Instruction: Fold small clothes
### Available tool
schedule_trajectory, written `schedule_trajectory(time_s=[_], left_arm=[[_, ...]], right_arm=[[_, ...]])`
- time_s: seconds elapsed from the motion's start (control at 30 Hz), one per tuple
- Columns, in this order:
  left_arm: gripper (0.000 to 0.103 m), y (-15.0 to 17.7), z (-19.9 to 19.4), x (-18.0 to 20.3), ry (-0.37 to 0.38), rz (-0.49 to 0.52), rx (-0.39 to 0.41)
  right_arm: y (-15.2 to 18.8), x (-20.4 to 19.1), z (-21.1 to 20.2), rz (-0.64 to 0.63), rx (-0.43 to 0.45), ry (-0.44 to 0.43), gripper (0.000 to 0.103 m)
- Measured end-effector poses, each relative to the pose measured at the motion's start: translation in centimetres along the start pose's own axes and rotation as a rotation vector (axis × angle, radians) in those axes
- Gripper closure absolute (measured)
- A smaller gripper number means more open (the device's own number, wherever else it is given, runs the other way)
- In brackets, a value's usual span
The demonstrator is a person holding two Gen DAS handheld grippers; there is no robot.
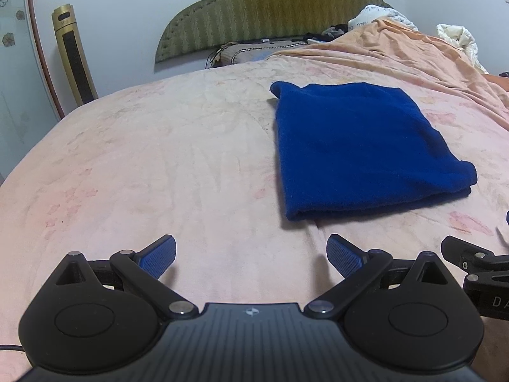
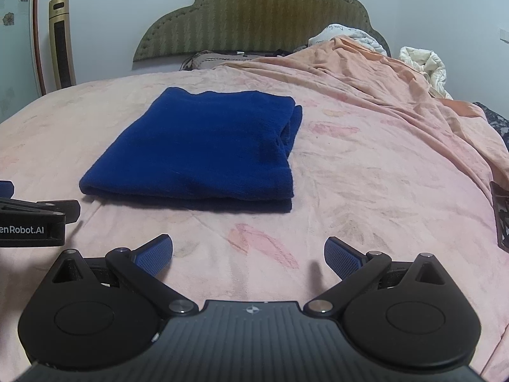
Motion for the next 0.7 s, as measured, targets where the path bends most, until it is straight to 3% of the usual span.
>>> schedule_trajectory(time_s=[0.7], left_arm=[[0.001,0.41,0.41,0.17,0.005,0.005,-0.034]], right_arm=[[0.33,0.01,0.07,0.012,-0.015,-0.009,0.000]])
Point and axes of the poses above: each gripper's, at about its wrist camera, not at the fingertips, and z roughly the way its jaws point, x to its right, y to its underside, the point moved 6 cm from there along z, roughly the way its jaws point, and after that the axes turned 9 degrees about -z, right-handed, at the moved point
